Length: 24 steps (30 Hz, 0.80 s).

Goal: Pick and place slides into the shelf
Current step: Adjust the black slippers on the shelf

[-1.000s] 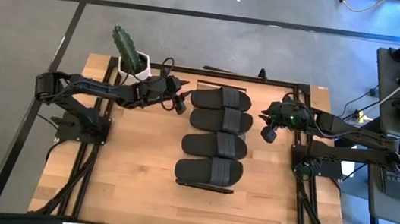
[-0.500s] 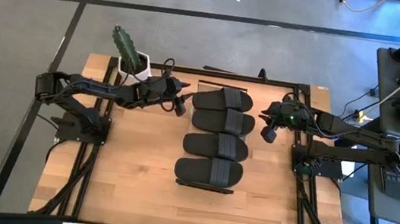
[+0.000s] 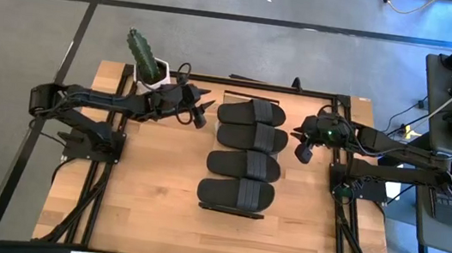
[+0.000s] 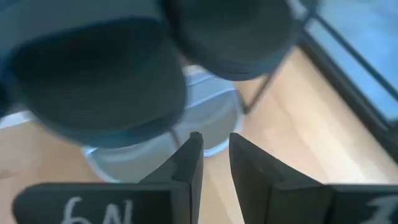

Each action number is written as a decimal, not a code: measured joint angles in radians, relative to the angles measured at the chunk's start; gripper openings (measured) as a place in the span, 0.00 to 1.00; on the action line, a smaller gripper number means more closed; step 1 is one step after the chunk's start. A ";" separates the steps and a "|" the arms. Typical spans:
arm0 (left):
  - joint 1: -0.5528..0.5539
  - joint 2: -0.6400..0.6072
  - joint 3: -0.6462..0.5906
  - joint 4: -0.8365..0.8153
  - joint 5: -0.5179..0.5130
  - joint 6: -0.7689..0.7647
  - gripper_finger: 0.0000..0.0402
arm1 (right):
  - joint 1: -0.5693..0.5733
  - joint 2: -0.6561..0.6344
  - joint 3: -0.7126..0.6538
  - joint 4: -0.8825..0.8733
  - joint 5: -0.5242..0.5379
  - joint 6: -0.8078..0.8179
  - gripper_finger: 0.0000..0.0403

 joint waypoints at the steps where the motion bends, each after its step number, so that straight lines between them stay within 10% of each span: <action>1: -0.001 -0.001 0.000 0.002 0.000 0.000 0.44 | 0.000 0.000 0.000 0.000 -0.023 -0.010 0.20; 24: -0.002 0.019 -0.001 -0.009 0.023 -0.035 0.44 | 0.000 0.078 0.000 0.049 -0.114 -0.012 0.20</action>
